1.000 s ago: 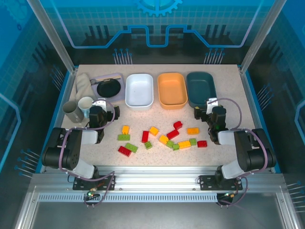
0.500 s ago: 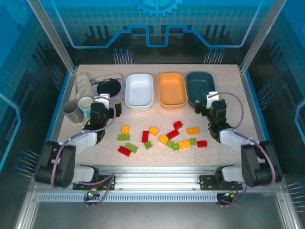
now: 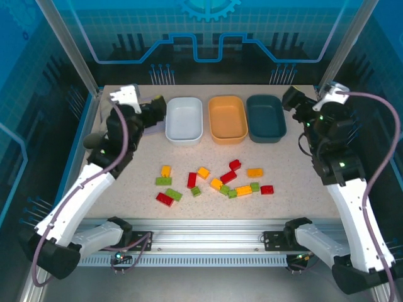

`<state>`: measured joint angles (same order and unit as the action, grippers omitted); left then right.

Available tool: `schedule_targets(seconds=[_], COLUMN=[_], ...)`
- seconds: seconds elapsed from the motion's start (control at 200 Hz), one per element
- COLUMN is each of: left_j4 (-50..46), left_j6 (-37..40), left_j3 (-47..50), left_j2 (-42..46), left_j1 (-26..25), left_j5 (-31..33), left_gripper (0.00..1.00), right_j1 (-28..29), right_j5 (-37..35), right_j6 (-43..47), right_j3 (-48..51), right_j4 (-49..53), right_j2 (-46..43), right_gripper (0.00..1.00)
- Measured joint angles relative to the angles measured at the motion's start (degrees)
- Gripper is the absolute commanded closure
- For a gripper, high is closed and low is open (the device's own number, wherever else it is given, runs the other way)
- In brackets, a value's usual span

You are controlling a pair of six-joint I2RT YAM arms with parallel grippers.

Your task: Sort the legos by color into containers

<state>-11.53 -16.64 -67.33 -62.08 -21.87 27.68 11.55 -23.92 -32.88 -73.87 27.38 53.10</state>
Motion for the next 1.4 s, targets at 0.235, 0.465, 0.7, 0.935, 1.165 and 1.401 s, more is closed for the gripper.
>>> schedule_targets(seconds=[0.235,0.465,0.7,0.935,1.165,1.401], left_j4=[-18.4,-25.1,-21.1,-16.4,-12.0,-9.6], left_j6=[-16.2,-19.5,-17.3,-14.1,-12.9,-12.8], left_j3=[-7.9,-5.0,5.0,8.8,9.5,9.5], left_j2=[-5.1,-8.9,-8.7,-8.7,-8.8,-9.7], left_j1=[2.2,-2.7,-10.3,-17.3,-21.0,-21.9], left_j5=[-7.9,-19.5,-34.8,-39.5,-40.0,-40.0], left_gripper=[0.01,0.01,0.02,0.05,0.05,0.05], right_j1=[-0.7,4.4,5.8,0.3,-4.3,-7.8], right_j5=[2.9,8.2,16.1,25.0,30.6,33.3], right_j6=[-12.7,-25.6,-38.9,-47.5,-52.8,-53.5], right_j3=[-6.8,-5.7,9.4,22.1,30.1,30.7], right_j4=[27.9,43.5,44.5,37.5,29.2,22.4], right_j2=[4.8,11.1,11.4,12.8,16.7,22.3], right_gripper=[0.02,0.19,0.26,0.28,0.31,0.32])
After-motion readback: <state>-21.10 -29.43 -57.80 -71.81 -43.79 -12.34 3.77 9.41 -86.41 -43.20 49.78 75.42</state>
